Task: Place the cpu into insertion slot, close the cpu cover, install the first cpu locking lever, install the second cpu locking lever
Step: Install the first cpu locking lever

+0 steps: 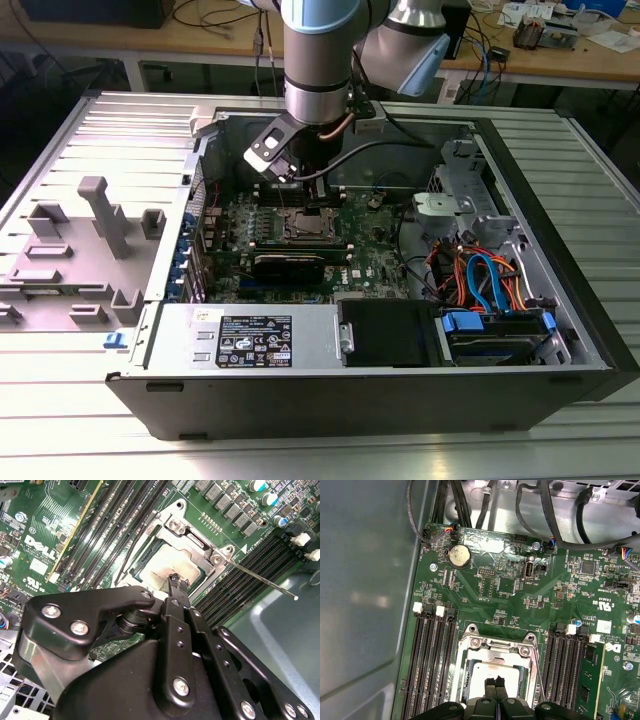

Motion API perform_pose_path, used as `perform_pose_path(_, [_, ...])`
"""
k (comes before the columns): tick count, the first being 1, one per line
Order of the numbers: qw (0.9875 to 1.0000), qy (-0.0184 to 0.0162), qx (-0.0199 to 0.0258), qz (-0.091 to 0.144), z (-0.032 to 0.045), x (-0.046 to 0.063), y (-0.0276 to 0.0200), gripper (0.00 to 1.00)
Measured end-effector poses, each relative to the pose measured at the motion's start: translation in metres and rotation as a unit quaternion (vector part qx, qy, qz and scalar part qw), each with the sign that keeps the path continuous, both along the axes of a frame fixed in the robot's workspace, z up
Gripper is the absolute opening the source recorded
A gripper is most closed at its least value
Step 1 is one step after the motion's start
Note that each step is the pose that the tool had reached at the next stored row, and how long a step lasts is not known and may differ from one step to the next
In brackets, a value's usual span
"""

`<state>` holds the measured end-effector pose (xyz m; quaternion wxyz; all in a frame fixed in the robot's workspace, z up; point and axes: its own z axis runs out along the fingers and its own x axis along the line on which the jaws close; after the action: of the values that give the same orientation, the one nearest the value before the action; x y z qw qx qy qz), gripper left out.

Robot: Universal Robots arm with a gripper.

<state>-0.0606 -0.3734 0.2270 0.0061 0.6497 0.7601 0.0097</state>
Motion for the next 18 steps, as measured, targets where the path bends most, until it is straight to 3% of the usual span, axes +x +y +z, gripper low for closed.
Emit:
perform_pose_path(8, [0.9999, 0.0000, 0.0001, 0.013, 0.0003, 0.0000, 0.0000, 0.11])
perform_pose_path(18, [0.9989, -0.0001, 0.0002, 0.046, 0.0079, 0.0000, 0.0001, 0.11])
